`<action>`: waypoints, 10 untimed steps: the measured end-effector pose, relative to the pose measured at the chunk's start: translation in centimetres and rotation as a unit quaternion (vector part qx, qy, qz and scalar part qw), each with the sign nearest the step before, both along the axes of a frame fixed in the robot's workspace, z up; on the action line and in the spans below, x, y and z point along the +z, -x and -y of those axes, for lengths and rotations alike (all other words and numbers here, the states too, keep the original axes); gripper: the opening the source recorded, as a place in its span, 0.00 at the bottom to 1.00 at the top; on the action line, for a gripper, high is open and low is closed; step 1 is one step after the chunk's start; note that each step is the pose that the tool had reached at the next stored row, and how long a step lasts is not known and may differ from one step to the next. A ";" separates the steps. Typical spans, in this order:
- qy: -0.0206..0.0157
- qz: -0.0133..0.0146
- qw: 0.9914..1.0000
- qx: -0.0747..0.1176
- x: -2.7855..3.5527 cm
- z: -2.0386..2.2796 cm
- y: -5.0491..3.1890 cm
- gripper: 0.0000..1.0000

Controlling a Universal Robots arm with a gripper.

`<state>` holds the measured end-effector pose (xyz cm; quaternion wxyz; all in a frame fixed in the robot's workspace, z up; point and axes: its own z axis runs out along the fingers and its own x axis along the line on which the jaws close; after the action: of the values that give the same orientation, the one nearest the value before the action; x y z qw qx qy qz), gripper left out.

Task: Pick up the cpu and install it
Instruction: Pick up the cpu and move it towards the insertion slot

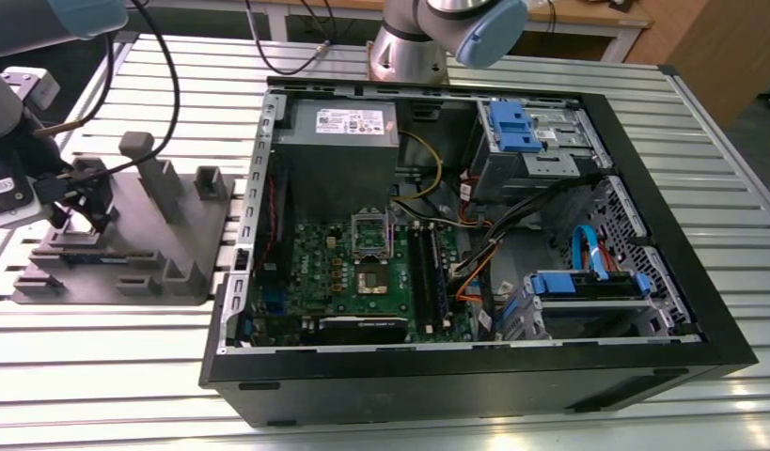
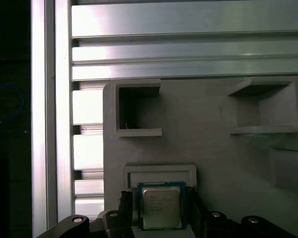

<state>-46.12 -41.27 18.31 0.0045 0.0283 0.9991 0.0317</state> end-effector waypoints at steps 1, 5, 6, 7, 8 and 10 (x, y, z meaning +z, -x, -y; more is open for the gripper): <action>0.000 0.000 1.000 0.000 0.00 0.00 0.01 0.56; 0.000 0.001 1.000 0.000 0.00 0.00 0.03 0.56; 0.000 0.001 1.000 0.000 0.00 0.00 0.04 0.56; 0.000 0.002 1.000 0.000 -0.01 0.00 0.04 0.56; 0.000 0.002 1.000 0.000 -0.01 0.00 0.04 0.56; 0.000 0.003 1.000 0.000 -0.02 0.00 0.04 0.56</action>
<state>-46.16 -41.27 18.29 0.0072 0.0282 0.9991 0.0318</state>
